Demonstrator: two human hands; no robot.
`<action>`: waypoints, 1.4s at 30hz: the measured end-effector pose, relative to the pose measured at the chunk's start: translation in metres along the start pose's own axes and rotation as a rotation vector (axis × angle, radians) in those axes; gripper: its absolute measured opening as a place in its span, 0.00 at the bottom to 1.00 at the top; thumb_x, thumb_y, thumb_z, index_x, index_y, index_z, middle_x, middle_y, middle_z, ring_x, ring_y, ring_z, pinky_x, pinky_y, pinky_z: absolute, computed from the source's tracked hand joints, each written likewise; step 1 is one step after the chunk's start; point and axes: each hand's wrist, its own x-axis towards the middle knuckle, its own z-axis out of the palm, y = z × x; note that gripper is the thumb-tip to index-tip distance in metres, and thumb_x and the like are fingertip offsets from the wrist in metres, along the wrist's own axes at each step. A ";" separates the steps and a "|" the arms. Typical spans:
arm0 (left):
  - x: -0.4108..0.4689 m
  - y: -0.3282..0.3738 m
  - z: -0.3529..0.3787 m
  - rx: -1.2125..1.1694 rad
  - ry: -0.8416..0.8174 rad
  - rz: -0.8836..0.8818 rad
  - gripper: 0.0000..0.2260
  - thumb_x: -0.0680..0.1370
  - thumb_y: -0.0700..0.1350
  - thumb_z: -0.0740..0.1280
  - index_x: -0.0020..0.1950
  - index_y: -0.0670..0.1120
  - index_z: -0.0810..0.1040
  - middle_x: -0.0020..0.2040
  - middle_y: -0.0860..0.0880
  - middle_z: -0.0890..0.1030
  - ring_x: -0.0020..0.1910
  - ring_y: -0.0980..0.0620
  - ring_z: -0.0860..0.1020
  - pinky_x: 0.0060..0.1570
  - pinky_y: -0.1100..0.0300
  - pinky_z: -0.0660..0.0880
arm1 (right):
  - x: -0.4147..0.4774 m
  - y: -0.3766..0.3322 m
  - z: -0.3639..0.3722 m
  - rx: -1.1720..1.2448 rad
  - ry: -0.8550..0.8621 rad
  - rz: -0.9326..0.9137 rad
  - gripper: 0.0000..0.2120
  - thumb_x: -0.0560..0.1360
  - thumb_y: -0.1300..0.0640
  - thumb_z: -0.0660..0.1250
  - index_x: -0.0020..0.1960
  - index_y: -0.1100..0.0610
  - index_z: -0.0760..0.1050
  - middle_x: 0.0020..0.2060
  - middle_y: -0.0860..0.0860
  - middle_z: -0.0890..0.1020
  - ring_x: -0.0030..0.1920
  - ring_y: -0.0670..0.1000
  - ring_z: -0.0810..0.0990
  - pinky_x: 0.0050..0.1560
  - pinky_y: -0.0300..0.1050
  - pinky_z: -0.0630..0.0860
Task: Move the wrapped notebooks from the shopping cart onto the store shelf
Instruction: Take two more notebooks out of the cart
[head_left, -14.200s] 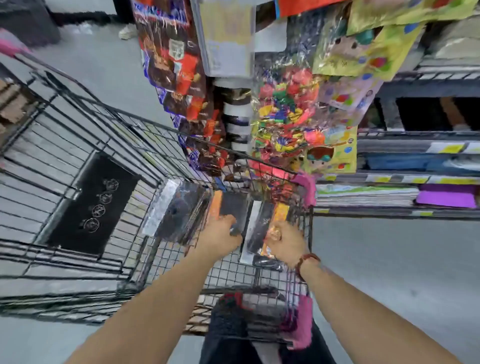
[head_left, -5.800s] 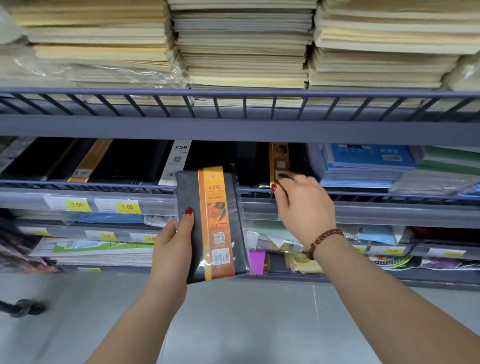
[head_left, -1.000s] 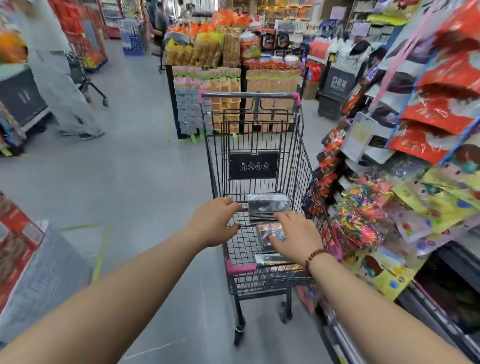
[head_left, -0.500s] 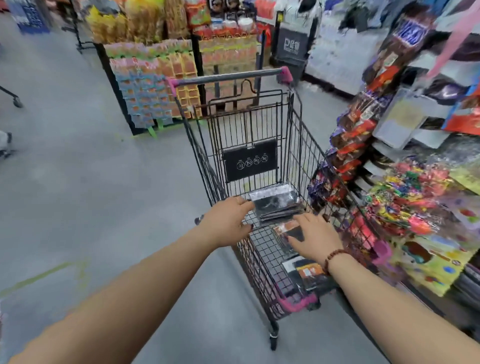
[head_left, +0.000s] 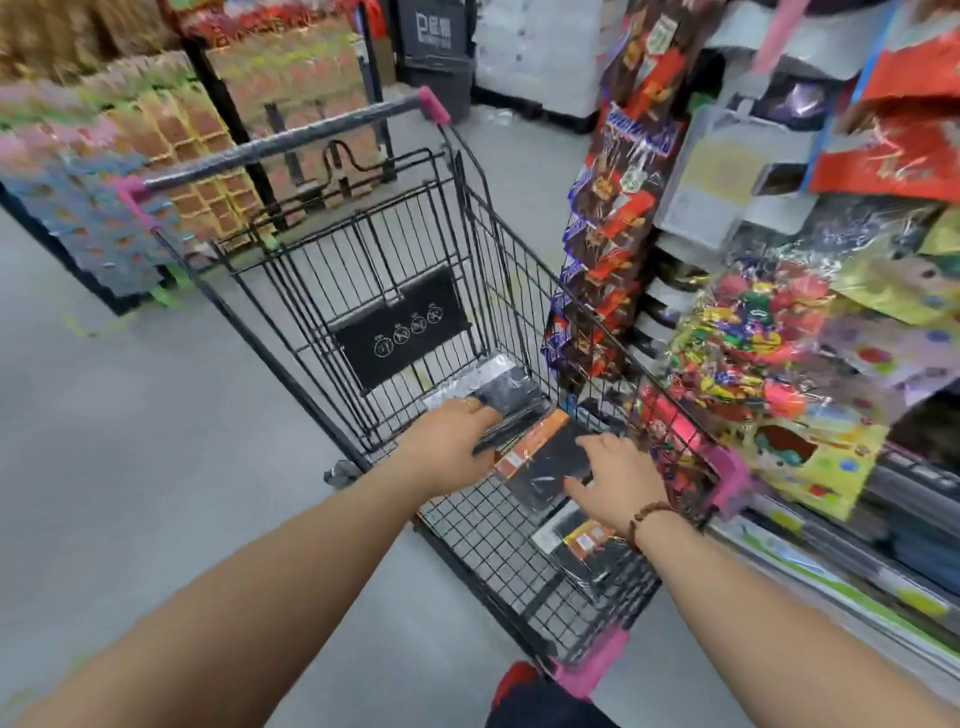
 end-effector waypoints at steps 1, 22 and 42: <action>0.010 0.003 0.002 0.015 -0.012 0.019 0.18 0.75 0.50 0.63 0.65 0.50 0.71 0.56 0.48 0.76 0.56 0.48 0.74 0.53 0.52 0.75 | 0.003 0.005 0.002 0.020 0.001 0.021 0.29 0.75 0.42 0.60 0.71 0.52 0.62 0.67 0.52 0.70 0.67 0.55 0.68 0.66 0.52 0.68; 0.181 0.019 0.153 0.005 -0.493 0.406 0.23 0.75 0.54 0.61 0.70 0.51 0.68 0.67 0.46 0.73 0.69 0.44 0.68 0.61 0.49 0.72 | 0.050 0.049 0.112 0.593 -0.071 0.756 0.27 0.74 0.49 0.65 0.68 0.58 0.64 0.62 0.57 0.70 0.64 0.58 0.69 0.62 0.48 0.70; 0.209 -0.040 0.235 -0.242 -0.473 0.372 0.21 0.74 0.43 0.69 0.66 0.42 0.74 0.63 0.45 0.73 0.65 0.47 0.68 0.61 0.69 0.57 | 0.105 0.028 0.228 0.486 0.300 1.434 0.59 0.60 0.41 0.77 0.74 0.67 0.47 0.64 0.62 0.65 0.64 0.60 0.65 0.65 0.51 0.69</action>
